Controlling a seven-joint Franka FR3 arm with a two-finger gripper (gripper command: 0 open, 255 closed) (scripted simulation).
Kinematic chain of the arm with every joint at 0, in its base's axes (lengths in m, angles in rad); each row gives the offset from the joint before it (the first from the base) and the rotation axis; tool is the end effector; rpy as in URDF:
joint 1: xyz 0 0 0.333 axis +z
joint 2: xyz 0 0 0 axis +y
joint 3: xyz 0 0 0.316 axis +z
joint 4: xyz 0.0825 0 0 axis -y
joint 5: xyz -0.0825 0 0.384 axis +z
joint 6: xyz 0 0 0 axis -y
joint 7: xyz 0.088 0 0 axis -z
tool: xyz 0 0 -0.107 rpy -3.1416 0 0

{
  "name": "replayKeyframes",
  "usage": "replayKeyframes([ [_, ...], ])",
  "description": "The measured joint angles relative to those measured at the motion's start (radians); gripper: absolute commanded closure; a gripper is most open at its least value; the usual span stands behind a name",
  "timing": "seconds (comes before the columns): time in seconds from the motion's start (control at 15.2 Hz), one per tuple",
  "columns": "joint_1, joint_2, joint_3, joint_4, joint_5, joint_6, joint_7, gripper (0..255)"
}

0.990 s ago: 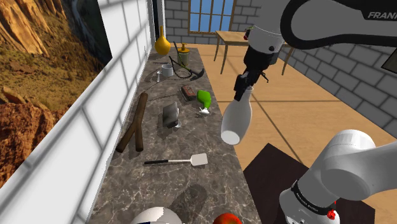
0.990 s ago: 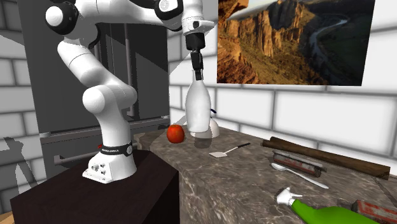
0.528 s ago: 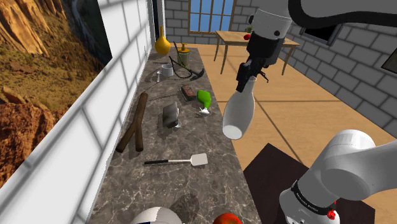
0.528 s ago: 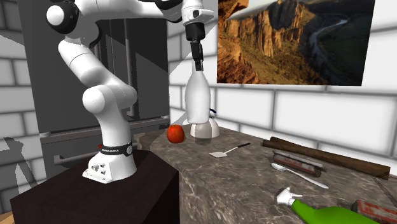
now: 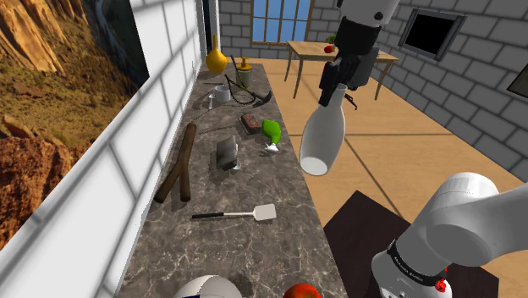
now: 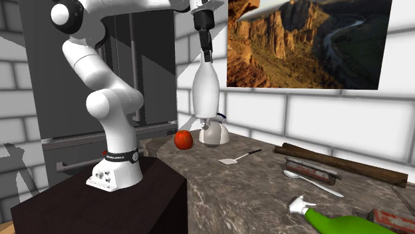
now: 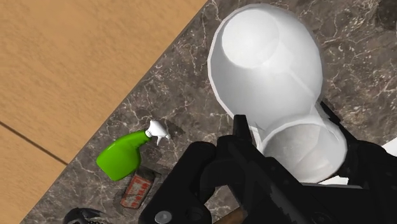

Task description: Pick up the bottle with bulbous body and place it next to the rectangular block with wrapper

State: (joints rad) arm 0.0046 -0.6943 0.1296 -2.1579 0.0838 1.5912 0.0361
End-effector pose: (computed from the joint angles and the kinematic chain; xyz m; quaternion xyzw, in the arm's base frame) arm 0.3308 0.0703 0.6540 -0.9974 -0.0384 -0.0613 0.0049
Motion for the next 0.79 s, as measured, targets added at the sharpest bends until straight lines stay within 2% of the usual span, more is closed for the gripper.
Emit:
replayKeyframes([
  [0.79,-0.006,0.076,-0.003,0.222,-0.009,-0.146,0.008,255],
])
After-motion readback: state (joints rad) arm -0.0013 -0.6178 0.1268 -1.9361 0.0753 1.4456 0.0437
